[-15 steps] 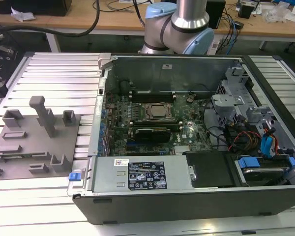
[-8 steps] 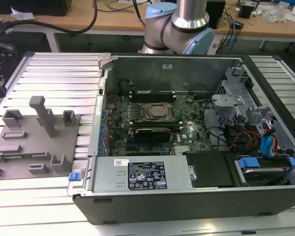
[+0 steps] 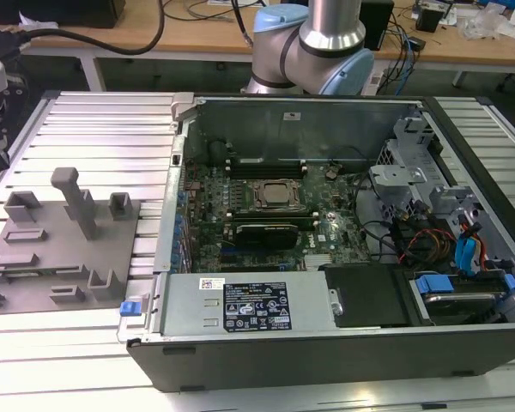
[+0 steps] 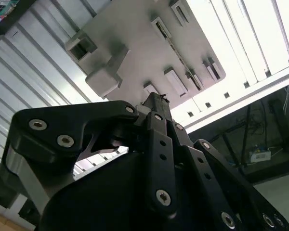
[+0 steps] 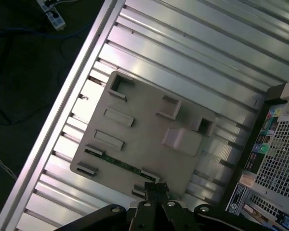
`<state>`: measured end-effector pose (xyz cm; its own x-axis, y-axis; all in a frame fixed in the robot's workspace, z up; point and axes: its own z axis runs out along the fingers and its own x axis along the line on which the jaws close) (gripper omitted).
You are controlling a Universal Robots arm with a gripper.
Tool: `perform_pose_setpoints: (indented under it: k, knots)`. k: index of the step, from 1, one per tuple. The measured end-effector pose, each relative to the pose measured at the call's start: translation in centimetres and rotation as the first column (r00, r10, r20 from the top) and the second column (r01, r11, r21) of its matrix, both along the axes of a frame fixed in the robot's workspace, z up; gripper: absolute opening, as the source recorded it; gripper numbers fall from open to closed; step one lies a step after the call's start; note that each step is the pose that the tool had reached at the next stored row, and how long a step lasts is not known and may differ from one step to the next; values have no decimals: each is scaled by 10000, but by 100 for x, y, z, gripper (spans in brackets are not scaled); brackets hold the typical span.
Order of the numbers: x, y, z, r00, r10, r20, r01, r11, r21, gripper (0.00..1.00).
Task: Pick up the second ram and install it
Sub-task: 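Pick up the second ram and move it above second insertion slot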
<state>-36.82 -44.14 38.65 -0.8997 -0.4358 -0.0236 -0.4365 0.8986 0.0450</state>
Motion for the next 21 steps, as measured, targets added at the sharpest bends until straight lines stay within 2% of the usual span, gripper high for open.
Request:
perform_pose_setpoints:
  k: [5, 8, 11, 14, 17, 19, 21]
  knots:
    - [0, 0, 0, 9978, 666, 0, -666, 9978, 0, 11]
    - [0, 0, 0, 9960, 896, 0, -896, 9960, 0, 11]
    - [0, 0, 0, 9922, 1243, 0, -1243, 9922, 0, 11]
    - [0, 0, 0, 9787, 2052, 0, -2052, 9787, 0, 11]
    - [0, 0, 0, 9680, 2508, 0, -2508, 9680, 0, 11]
    - [0, 0, 0, 9634, 2681, 0, -2681, 9634, 0, 11]
    - [0, 0, 0, 9553, 2956, 0, -2956, 9553, 0, 11]
